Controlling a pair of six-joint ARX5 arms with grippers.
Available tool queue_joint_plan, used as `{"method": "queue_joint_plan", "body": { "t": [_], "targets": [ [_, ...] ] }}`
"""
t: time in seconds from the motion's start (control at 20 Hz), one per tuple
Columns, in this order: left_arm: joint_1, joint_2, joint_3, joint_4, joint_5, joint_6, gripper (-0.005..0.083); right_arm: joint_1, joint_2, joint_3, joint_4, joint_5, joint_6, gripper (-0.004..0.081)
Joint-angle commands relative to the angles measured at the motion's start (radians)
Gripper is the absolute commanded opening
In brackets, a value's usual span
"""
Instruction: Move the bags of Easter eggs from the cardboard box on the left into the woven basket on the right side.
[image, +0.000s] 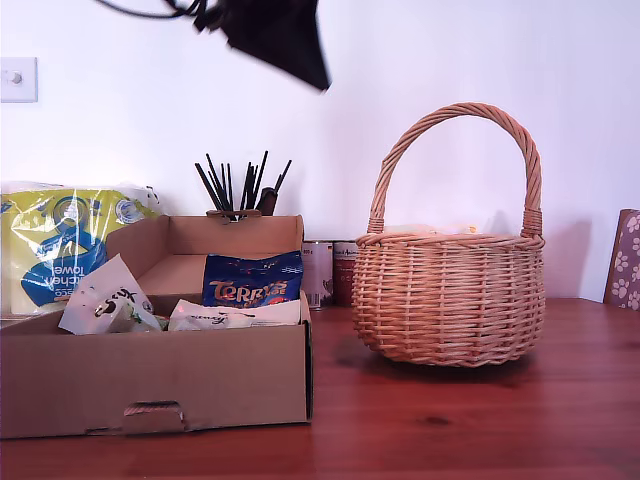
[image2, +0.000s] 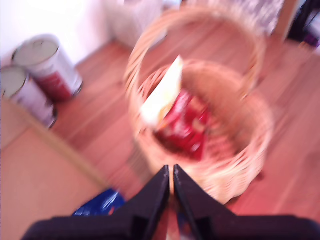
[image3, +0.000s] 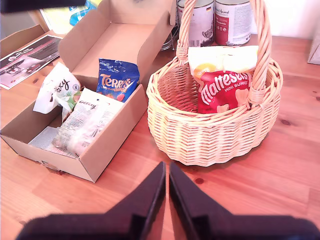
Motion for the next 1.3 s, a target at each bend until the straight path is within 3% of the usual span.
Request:
{"method": "queue_joint_plan", "body": {
  "t": [0.0, 0.3, 0.45, 0.55, 0.6, 0.65, 0.75, 0.8, 1.0, 1.25],
  "targets": [
    [0.032, -0.031, -0.103, -0.003, 0.01, 0.013, -0.002, 0.003, 0.005, 0.003, 0.006, 0.0, -0.002, -0.0012],
    [0.184, -0.241, -0.402, 0.08, 0.128, 0.077, -0.002, 0.002, 0.026, 0.003, 0.006, 0.0, -0.002, -0.0012],
    [0.259, -0.31, -0.471, 0.063, 0.161, 0.174, -0.002, 0.002, 0.034, 0.003, 0.006, 0.0, -0.002, -0.0012],
    [0.303, -0.315, -0.47, 0.025, 0.177, 0.15, -0.0018, 0.002, 0.037, 0.003, 0.004, 0.0, -0.002, -0.0012],
    [0.317, -0.309, -0.47, 0.014, 0.191, 0.059, 0.0021, 0.002, 0.037, 0.003, 0.003, 0.0, -0.002, -0.0012],
    [0.325, -0.301, -0.47, 0.008, 0.21, -0.021, 0.0165, 0.002, 0.037, 0.003, 0.002, 0.0, -0.002, -0.0012],
    [0.324, -0.271, -0.47, 0.003, 0.256, -0.149, 0.0645, 0.002, 0.037, 0.003, 0.002, 0.0, -0.002, -0.0012],
    [0.323, -0.249, -0.47, 0.002, 0.282, -0.201, 0.0775, 0.002, 0.037, 0.003, 0.002, 0.0, -0.002, -0.0012],
    [0.303, -0.136, -0.47, 0.0, 0.3, -0.353, 0.0789, 0.002, 0.037, 0.003, 0.0, 0.0, -0.002, -0.0012],
    [0.254, -0.017, -0.461, 0.0, 0.271, -0.431, 0.0789, 0.002, 0.037, 0.003, -0.001, 0.0, -0.002, -0.0012]
  ]
}}
